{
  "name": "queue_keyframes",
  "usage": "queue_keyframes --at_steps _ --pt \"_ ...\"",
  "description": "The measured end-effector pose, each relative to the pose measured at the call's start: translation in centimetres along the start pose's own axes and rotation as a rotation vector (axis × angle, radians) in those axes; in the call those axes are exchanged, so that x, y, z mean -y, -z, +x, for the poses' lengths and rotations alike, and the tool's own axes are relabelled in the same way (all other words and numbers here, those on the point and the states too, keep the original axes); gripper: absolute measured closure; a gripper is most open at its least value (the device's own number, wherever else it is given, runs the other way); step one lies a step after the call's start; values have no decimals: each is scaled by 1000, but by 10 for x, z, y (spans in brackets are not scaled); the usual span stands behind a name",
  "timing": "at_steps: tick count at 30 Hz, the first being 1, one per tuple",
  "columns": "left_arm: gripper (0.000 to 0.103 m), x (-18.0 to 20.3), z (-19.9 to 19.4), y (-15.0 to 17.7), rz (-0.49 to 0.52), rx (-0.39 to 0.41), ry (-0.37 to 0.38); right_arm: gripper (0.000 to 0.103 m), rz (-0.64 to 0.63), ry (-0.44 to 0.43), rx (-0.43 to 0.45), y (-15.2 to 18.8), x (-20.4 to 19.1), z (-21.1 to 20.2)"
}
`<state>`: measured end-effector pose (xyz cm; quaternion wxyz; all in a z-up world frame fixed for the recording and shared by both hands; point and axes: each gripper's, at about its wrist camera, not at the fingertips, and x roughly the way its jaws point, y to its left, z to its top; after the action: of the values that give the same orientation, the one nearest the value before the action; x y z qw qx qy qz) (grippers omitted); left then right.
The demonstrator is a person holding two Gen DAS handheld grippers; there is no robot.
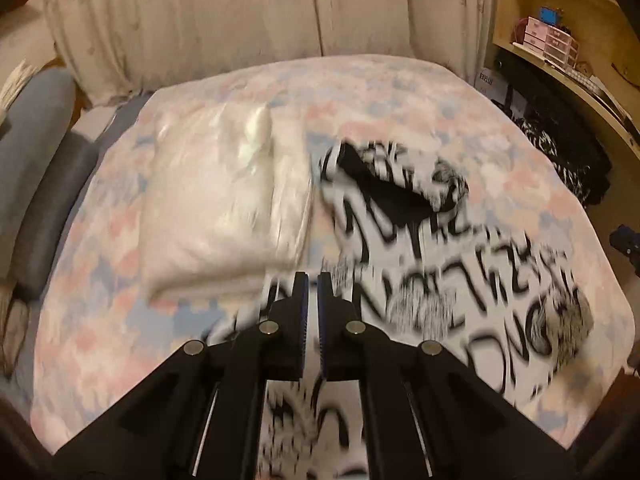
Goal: Fold large clothes
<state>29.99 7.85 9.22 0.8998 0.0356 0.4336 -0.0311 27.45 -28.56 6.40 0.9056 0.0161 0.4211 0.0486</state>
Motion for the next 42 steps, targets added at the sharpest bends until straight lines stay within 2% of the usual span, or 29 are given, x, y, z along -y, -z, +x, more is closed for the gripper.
queue_keyframes --at_steps 1,2,5,10,14,17,21,25,29,31,33,35,39,40,41,42 --pt "101 2 11 -17 5 1 3 42 -4 -2 3 -15 -1 5" --pt "101 3 21 -31 7 2 2 40 -12 -2 8 -38 -4 17" --pt "101 10 65 -81 20 9 1 40 -13 -29 -23 -89 -10 55" --pt "101 20 151 -140 42 -1 -4 40 6 -69 -85 -162 -18 154" --pt "101 31 215 -163 46 2 -5 40 16 -85 -125 -193 -28 232" --pt "101 41 262 -176 52 6 -7 40 13 -89 -136 -198 -39 277" --pt "101 55 312 -178 85 -10 -25 40 26 -95 -174 -193 -47 337" --pt "101 64 357 -158 119 -98 -37 40 43 -87 -214 -181 -50 386" --pt "101 68 373 -113 156 -184 0 40 57 -112 -259 -168 -41 424" --pt "101 72 376 -86 193 -197 20 40 70 -140 -278 -164 -39 435" --pt "101 73 378 -70 209 -174 12 40 92 -184 -302 -160 -36 449" --pt "101 71 380 -65 200 -154 15 40 107 -187 -316 -158 -37 461" --pt "101 58 389 -72 104 -184 72 41 117 -209 -338 -148 -45 479" --pt "101 57 390 -73 96 -188 78 46 104 -205 -324 -147 -49 479" --pt "101 56 390 -74 94 -187 80 69 80 -207 -302 -145 -53 478" --pt "101 55 389 -74 96 -184 81 81 73 -226 -296 -145 -55 477"
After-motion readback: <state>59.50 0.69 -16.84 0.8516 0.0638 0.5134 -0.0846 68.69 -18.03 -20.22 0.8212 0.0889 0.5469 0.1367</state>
